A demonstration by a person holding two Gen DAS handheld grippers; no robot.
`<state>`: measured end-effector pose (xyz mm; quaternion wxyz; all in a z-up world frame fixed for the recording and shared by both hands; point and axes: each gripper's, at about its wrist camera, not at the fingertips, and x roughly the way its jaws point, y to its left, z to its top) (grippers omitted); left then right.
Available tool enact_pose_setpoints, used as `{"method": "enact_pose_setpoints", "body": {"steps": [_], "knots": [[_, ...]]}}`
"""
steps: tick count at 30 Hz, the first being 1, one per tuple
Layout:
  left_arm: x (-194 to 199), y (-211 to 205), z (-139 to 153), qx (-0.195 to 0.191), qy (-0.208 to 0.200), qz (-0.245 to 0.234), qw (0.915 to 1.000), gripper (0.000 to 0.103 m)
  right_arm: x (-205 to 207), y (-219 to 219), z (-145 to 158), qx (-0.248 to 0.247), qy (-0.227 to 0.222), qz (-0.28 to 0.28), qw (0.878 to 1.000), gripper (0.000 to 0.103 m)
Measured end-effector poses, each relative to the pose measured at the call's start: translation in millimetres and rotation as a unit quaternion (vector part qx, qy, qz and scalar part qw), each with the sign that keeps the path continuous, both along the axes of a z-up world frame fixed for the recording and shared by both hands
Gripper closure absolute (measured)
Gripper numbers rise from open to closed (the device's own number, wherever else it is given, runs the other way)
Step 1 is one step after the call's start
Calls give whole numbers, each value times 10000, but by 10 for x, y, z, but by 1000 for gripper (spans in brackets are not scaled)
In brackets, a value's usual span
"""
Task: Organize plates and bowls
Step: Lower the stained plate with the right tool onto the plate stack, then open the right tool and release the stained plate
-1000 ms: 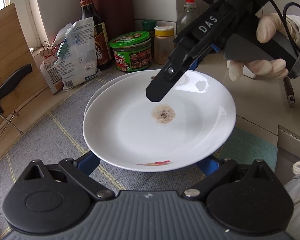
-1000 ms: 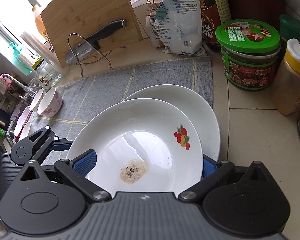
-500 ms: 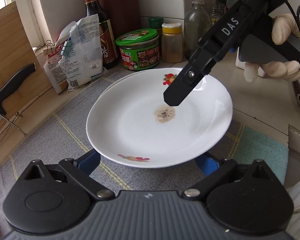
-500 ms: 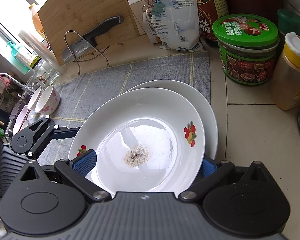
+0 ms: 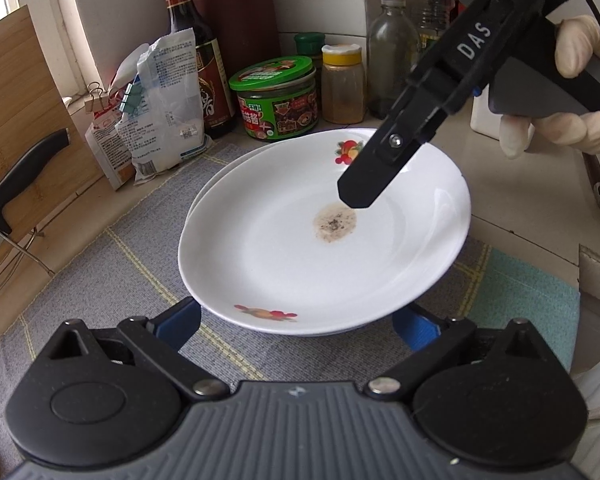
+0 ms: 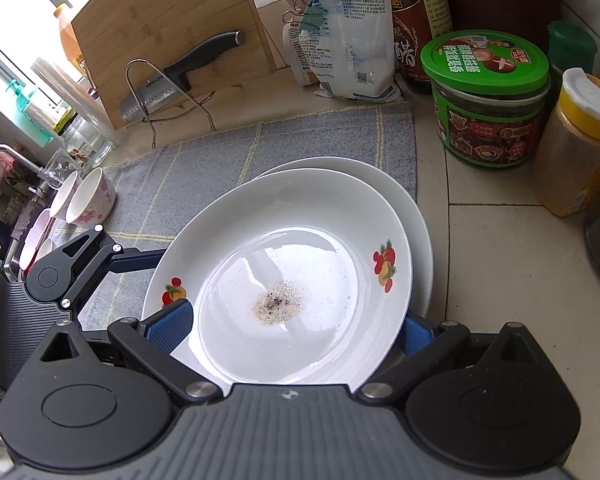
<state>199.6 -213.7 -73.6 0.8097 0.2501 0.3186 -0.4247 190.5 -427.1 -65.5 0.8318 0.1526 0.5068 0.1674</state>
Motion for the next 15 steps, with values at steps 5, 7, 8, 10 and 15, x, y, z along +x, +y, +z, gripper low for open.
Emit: {"method": "enact_pose_setpoints", "body": {"steps": [5,7,8,10,15], "knots": [[-12,-3,-1,-7,-67,-67,10000,1,-28,12,31,-67,-3,-62,10000,0],[-17,-3,3,-28,-93,-111,9999,1,-35,15,48,-108,-6,-93,9999,0],[-20,-4,8,-42,-103,-131,9999,1,-39,17,55,-132,-13,-104,9999,0],[-26,-8,19,-73,-118,-159,9998,1,-53,22,68,-172,-16,-131,9998,0],[-26,-18,37,-126,-130,-131,9997,0,-93,47,83,-315,-36,-153,9994,0]]}}
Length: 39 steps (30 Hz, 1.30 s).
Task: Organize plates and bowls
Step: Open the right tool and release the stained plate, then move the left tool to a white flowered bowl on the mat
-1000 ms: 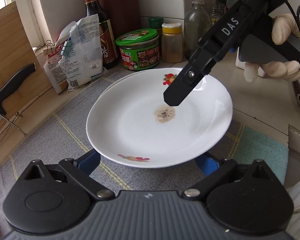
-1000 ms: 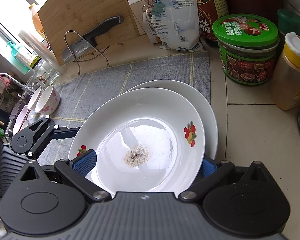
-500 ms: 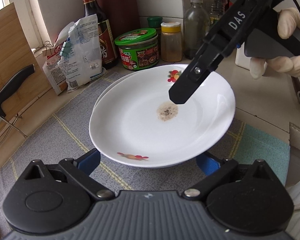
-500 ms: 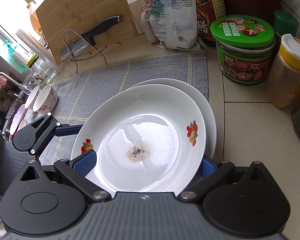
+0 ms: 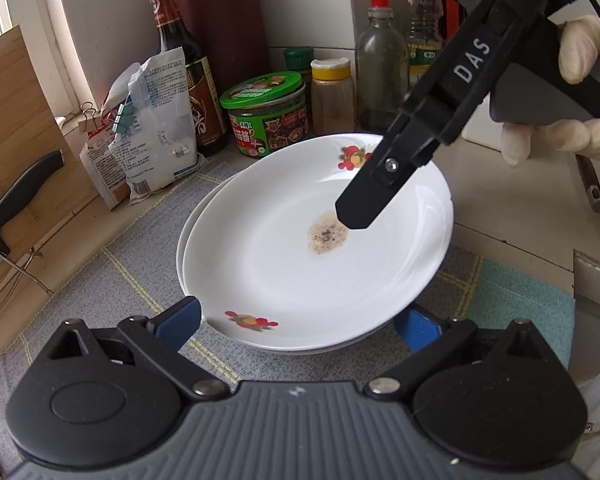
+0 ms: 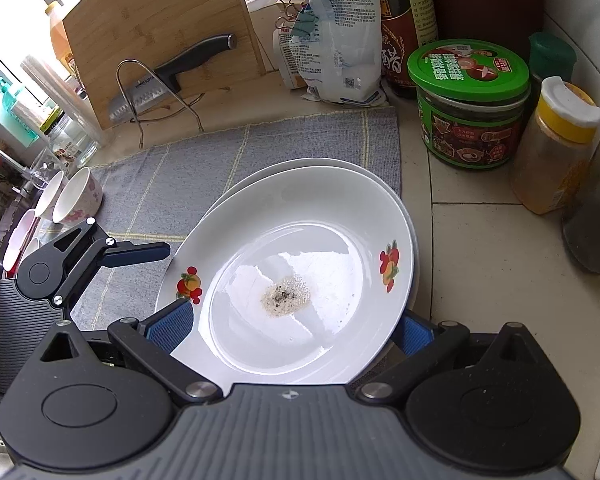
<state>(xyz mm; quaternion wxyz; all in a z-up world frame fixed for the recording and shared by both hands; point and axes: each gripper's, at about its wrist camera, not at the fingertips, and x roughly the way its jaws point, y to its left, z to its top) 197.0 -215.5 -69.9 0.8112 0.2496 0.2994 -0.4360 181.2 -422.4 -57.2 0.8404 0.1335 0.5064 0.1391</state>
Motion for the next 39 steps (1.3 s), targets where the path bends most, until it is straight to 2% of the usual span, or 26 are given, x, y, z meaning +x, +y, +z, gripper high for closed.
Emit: {"method": "enact_pose_setpoints", "body": {"steps": [18,27,34,39], "knots": [[-66,101,38,-159,-4,292,9994,0,-86,230,-8,-822,-56,348,9960,0],[-77,203,58,-308,36,347,9989,1,-127,231,-21,-1026,51,258,9944,0],[-108,279,120,-484,-14,476,9977,1,-196,318,134,-1015,-286,318,9939,0],[-124,415,211,-628,-132,939,9935,1,-199,441,178,-1022,-663,244,9923,0]]}}
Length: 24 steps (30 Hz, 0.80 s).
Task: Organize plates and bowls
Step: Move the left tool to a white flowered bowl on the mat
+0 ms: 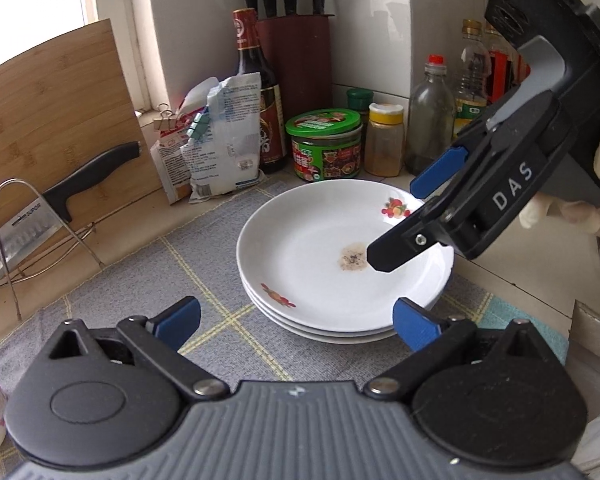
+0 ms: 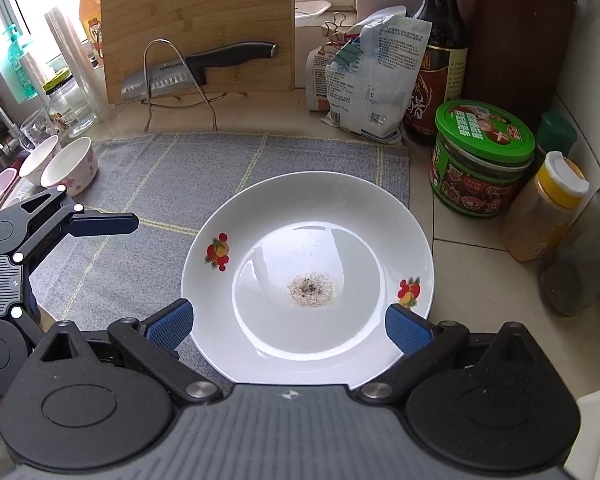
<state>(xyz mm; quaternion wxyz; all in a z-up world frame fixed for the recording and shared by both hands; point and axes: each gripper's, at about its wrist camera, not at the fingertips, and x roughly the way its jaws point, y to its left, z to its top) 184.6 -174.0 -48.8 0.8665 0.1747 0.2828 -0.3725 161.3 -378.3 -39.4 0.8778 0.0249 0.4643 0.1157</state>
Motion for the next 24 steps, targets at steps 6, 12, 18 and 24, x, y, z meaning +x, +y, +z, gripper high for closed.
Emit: {"method": "enact_pose_setpoints", "body": {"steps": [6,12,18,24], "knots": [[-29,257,88,-157,-50,1096,9938,1,-20,299,-34,-495,-887,148,9947,0],[-153,617,91,-44,-71,1934,9811,1,-6,601,-74,-187,-1269,669,9895,0],[-201,1107,-9,-168,117,2286,9733,1,6,946,-90,-317,-1256,873,9877,0],[-229,1608,-52,-144,236,2222,9746,1,-82,1422,-135,-462,-1165,882,9882,0]]}}
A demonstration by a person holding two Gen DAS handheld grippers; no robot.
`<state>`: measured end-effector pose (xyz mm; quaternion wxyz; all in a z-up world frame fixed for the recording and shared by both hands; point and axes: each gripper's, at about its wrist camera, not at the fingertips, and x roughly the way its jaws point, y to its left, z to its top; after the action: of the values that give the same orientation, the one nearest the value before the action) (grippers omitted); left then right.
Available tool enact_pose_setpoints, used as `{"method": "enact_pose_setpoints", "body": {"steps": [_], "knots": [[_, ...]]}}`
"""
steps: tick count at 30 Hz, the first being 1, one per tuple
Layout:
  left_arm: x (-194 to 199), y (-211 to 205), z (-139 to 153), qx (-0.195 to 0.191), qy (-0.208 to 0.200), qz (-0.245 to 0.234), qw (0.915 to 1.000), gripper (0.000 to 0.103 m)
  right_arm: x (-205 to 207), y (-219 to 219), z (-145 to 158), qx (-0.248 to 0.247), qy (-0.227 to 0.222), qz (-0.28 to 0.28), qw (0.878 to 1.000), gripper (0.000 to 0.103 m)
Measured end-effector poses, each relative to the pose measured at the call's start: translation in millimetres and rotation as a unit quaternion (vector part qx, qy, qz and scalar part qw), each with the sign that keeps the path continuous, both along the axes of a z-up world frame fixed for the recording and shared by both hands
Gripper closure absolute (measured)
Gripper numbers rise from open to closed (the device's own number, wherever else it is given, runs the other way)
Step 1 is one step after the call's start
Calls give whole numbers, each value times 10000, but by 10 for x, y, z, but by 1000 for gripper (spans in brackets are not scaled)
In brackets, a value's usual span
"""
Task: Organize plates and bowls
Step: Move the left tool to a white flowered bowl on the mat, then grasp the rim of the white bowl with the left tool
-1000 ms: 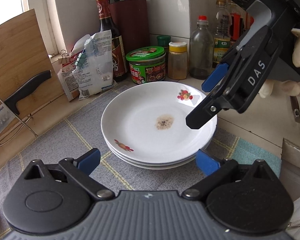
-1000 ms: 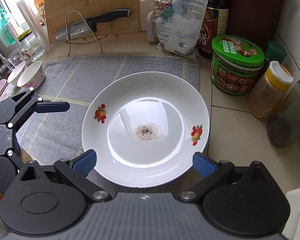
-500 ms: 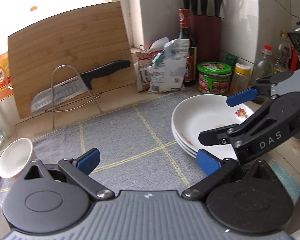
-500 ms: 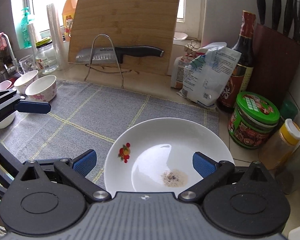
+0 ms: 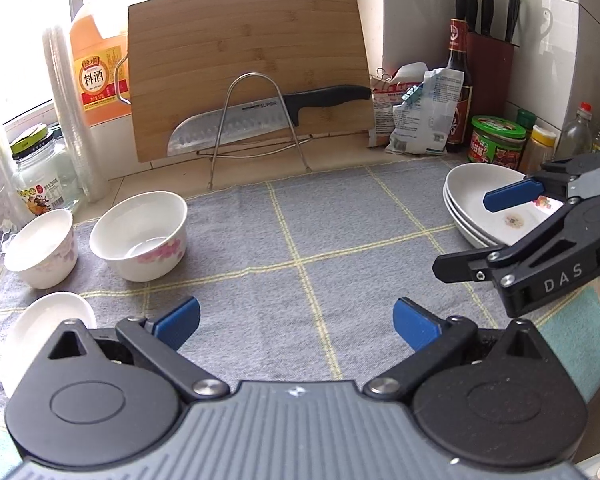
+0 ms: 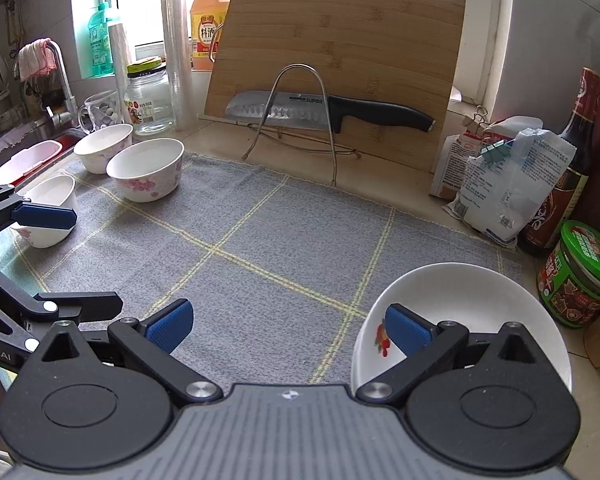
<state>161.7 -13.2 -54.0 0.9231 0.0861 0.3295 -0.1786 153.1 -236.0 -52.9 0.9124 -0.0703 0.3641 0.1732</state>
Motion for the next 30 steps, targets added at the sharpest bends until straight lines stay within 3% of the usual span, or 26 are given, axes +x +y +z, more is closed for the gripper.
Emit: {"method": "enact_pose_setpoints", "body": {"steps": [12,18,25,30], "knots": [[102,1065,41,293,54,-56,9995,1,-144,1012,-211,167,181,-78,9997,0],[277,1556,15,439,125,79,9989,1,-184,1585,-364,399,211,460,9979,0],[529,1916,-67,356,430,26,9984,1,-204,2193,-478,279,154,1102,9934,0],[690,2002,-146,463,513,-135,9975,1,-196,2441,-487,70,3,1262,9920,0]]}}
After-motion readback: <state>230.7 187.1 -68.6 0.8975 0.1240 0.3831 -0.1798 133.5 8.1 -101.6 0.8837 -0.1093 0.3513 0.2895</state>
